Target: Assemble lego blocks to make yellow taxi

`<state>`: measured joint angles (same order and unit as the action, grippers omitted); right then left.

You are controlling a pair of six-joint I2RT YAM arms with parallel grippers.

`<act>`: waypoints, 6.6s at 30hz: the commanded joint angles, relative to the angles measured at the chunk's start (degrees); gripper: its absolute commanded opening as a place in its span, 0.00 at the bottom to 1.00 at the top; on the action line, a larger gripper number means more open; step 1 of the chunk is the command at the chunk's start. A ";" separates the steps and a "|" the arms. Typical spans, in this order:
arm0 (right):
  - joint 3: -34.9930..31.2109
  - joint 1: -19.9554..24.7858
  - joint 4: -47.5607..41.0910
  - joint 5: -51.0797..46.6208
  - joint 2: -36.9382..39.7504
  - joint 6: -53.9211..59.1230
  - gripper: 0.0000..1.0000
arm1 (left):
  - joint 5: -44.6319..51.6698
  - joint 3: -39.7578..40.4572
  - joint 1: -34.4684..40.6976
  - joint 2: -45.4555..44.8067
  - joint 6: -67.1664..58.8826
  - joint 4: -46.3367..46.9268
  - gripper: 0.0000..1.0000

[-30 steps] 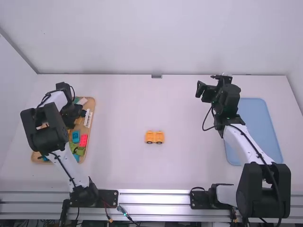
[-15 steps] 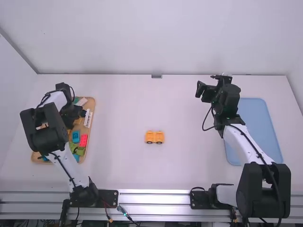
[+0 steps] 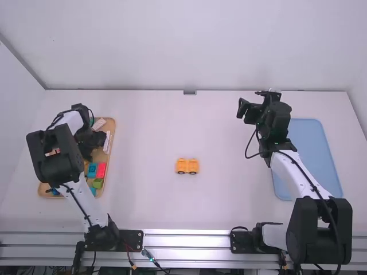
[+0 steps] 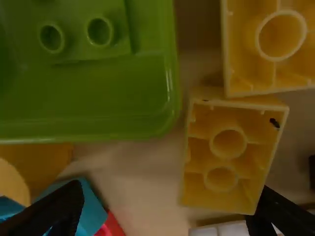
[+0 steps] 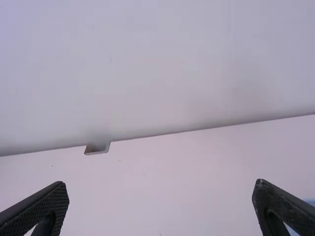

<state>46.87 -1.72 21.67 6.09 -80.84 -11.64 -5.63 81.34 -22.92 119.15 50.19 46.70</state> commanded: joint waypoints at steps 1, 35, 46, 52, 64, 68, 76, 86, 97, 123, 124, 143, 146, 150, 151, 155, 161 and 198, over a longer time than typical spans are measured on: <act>2.23 -0.24 -0.04 0.13 -0.50 -0.11 0.99 | -0.52 -0.63 0.20 1.29 -0.55 -0.44 0.83; 2.25 -0.26 -0.02 0.15 -0.50 -0.13 0.99 | -2.58 -4.15 0.39 1.31 -1.20 -8.74 0.54; 2.25 -0.20 0.17 0.35 -0.50 -2.05 0.99 | -2.60 -4.11 0.42 1.31 -1.20 -9.01 0.41; 2.25 -0.20 0.17 0.33 -0.50 -2.03 0.99 | -2.62 -4.11 0.39 1.29 -1.18 -9.03 0.37; 2.25 -0.15 0.17 0.35 -0.50 -1.86 0.99 | -2.80 -4.11 0.42 1.29 -1.14 -9.05 0.19; 2.23 -0.15 0.17 0.31 -0.50 -1.84 0.99 | -2.82 -4.11 0.37 1.20 -1.16 -9.01 0.20; 2.25 -0.17 0.17 0.35 -0.50 -1.86 0.99 | -2.99 -4.11 0.42 -3.52 -1.84 -7.34 0.09; 2.25 -2.36 0.87 6.78 -0.50 -3.10 0.99 | 7.67 -4.11 0.74 -16.61 -16.33 -8.92 0.02; 2.25 -5.95 6.64 19.87 -0.55 -3.85 0.99 | 12.31 -5.20 12.31 -26.60 -29.11 -14.32 0.02; 33.83 -11.96 27.10 83.17 -42.62 -26.53 0.91 | 57.48 -32.00 27.91 -36.79 -54.10 -58.49 0.02; 33.83 -12.28 27.50 83.14 -42.62 -25.88 0.91 | 59.76 -31.71 27.36 -35.47 -54.05 -60.19 0.02; 33.79 -13.29 30.64 83.10 -42.60 -18.25 0.80 | 77.37 -18.71 27.67 -18.29 -51.01 -67.25 0.02; 33.79 -13.35 30.64 83.03 -42.60 -17.35 0.75 | 77.75 -18.73 27.80 -18.23 -48.98 -69.61 0.02; 33.79 -13.49 30.64 82.68 -42.60 -16.39 0.66 | 78.20 -18.73 27.74 -18.23 -48.70 -69.70 0.02; 33.79 -13.79 30.64 82.58 -42.60 -16.33 0.65 | 78.27 -18.75 27.76 -18.21 -48.68 -69.59 0.02; 33.79 -14.16 30.64 82.79 -42.60 -15.34 0.59 | 78.20 -18.95 27.74 -18.21 -48.70 -69.48 0.02; 33.79 -15.41 30.64 82.97 -42.60 -15.28 0.59 | 78.31 -19.69 27.78 -18.21 -49.46 -69.46 0.03; 33.81 -15.19 30.84 82.62 -42.38 -15.52 0.26 | 78.23 -22.16 28.11 -18.23 -52.13 -69.79 0.02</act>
<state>79.00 -16.82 52.31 88.12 -122.78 -26.83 71.55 59.61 4.84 100.82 -0.69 -23.03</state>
